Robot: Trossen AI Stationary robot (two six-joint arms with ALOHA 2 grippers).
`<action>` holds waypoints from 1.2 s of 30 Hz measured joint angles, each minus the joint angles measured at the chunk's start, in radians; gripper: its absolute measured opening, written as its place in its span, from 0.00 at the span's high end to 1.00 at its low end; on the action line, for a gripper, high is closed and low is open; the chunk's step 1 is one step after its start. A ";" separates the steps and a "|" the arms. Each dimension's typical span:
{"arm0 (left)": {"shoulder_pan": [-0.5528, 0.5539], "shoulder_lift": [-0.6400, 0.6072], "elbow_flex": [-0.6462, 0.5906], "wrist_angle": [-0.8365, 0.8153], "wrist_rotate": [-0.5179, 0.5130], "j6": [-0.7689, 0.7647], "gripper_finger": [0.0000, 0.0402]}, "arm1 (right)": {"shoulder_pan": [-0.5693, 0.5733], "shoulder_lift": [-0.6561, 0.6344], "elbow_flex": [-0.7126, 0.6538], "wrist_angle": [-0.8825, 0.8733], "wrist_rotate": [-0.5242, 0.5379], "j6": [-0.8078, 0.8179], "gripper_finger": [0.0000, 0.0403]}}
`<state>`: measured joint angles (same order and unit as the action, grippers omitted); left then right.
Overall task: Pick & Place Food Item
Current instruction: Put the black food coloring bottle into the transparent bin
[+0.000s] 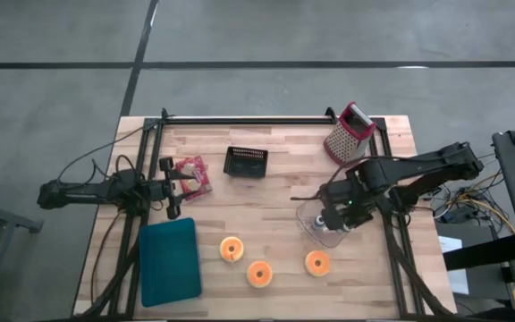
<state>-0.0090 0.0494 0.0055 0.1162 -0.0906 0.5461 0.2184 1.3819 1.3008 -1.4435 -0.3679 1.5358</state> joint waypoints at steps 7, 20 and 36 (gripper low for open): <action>0.000 0.000 0.000 0.000 0.000 0.000 0.50 | -0.009 -0.001 -0.066 0.039 0.034 -0.060 0.89; 0.000 0.000 0.000 0.000 0.000 0.000 0.50 | -0.011 -0.001 -0.153 0.126 0.078 -0.101 0.89; 0.000 0.000 0.000 0.000 0.000 0.000 0.50 | -0.136 -0.001 -0.267 0.197 -0.059 -0.246 0.88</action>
<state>-0.0092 0.0494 0.0055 0.1159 -0.0906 0.5461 0.0820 1.3811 1.0343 -1.2462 -0.4271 1.2893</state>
